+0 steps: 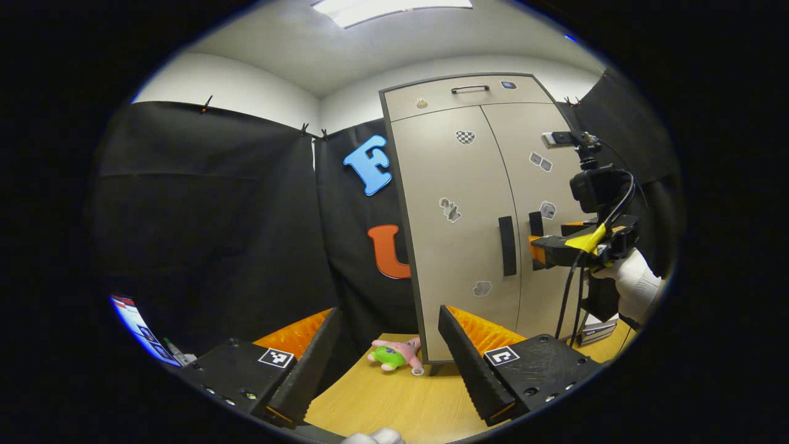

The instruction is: Open the right door of the double-door shoe cabinet with the right hand, and open the left door with the left hand.

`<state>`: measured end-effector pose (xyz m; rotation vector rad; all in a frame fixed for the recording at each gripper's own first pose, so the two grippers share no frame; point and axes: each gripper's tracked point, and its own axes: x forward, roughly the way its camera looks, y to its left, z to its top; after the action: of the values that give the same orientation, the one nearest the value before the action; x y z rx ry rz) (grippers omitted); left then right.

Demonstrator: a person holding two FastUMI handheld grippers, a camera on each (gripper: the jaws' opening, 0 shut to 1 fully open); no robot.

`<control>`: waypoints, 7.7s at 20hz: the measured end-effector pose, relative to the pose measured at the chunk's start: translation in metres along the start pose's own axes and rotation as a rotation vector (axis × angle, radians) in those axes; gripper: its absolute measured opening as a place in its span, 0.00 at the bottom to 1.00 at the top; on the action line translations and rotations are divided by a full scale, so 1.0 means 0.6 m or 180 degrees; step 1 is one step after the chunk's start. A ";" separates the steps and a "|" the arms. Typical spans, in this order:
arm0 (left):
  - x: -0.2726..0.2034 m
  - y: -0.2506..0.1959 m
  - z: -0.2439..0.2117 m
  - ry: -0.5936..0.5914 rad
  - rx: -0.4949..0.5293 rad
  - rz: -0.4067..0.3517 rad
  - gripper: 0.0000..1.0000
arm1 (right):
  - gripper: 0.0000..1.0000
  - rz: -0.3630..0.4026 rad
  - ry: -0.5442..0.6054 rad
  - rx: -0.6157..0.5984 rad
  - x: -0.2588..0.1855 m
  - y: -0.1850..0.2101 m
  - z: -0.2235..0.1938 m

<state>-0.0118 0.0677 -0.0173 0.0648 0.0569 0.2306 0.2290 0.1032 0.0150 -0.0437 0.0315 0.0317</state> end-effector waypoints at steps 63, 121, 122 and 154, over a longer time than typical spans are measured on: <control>-0.082 -0.248 0.055 -0.0203 -0.0386 -0.0982 0.96 | 0.08 0.0002 0.0338 0.0080 -0.255 -0.285 -0.065; 0.085 -0.254 0.025 -0.0084 -0.0227 -0.1207 0.96 | 1.00 -0.0149 0.0313 0.0289 -0.410 -0.206 -0.112; 0.102 -0.259 0.028 -0.0100 -0.0235 -0.1203 0.96 | 1.00 -0.0169 0.0308 0.0292 -0.410 -0.207 -0.109; 0.410 -0.432 0.036 -0.0072 -0.0385 -0.1230 0.31 | 1.00 -0.0479 0.0439 0.0360 -0.429 -0.238 -0.112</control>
<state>0.2871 -0.1289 -0.0261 -0.0642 0.0319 -0.1531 -0.0253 -0.0506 -0.0378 0.0648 0.1678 -0.1237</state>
